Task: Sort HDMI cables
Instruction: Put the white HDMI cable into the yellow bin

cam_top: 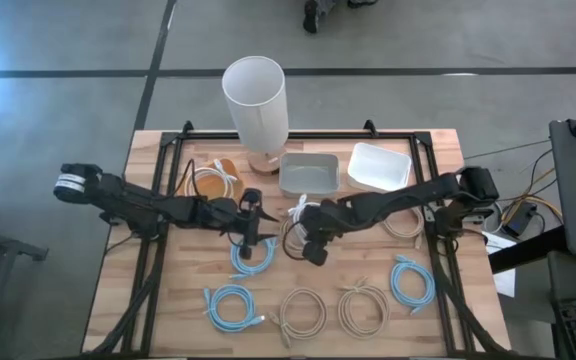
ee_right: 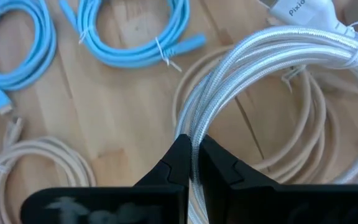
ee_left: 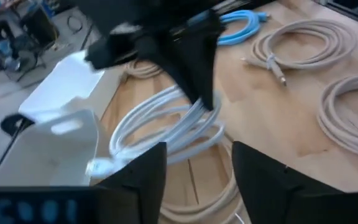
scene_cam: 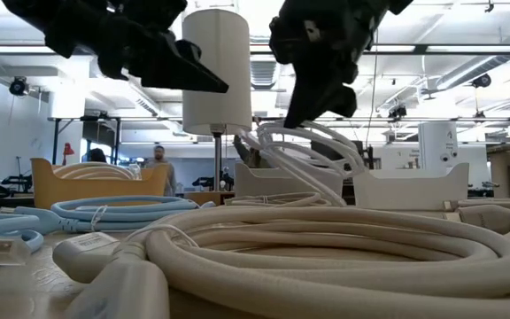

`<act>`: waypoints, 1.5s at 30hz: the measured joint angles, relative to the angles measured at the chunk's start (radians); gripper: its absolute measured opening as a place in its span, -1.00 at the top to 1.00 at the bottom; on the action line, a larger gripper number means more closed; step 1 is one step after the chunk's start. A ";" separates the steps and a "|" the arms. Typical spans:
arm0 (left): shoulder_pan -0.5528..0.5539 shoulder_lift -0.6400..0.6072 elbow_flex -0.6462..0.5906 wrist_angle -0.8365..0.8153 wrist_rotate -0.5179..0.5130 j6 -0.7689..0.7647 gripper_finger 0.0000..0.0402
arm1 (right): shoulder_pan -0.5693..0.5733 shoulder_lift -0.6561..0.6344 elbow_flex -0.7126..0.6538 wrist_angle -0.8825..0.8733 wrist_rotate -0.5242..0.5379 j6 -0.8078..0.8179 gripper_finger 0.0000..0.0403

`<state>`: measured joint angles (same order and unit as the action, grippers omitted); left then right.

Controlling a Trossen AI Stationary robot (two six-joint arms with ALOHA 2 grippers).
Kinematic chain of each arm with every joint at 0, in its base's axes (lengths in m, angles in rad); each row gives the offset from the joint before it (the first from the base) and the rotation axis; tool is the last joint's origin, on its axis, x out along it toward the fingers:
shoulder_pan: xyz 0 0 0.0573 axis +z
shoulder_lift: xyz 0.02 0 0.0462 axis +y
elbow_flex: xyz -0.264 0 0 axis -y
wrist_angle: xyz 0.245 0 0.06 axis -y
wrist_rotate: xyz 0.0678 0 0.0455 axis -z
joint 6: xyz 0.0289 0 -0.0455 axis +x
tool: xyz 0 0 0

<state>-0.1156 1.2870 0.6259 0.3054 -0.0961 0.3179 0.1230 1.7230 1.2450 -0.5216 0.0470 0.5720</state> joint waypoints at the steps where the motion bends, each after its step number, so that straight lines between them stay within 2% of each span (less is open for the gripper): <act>1: -0.001 0.004 0.004 0.000 0.002 0.022 -0.01 | -0.003 0.004 0.008 0.003 -0.001 0.000 0.93; 7: -0.003 0.051 0.017 -0.001 -0.001 0.140 -0.13 | -0.006 0.027 0.055 0.014 -0.027 0.002 0.94; 15: -0.024 0.115 0.042 0.019 -0.119 0.434 -0.11 | -0.006 0.034 0.065 0.053 -0.107 0.005 0.94; 27: -0.028 0.234 0.083 0.010 -0.133 0.606 -0.11 | -0.006 0.032 0.071 0.059 -0.128 0.004 0.94; 35: -0.031 0.262 0.082 0.076 -0.164 0.651 -0.10 | -0.005 0.030 0.071 0.061 -0.135 0.004 0.94; 39: -0.031 0.251 0.089 0.105 -0.164 0.650 0.01 | -0.006 0.030 0.071 0.062 -0.135 0.003 0.94; 45: -0.031 0.249 0.096 0.092 -0.163 0.650 0.45 | -0.005 0.031 0.071 0.065 -0.105 0.000 0.84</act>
<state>-0.1462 1.5360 0.7216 0.3971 -0.2593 0.9676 0.1177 1.7538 1.3155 -0.4564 -0.0579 0.5724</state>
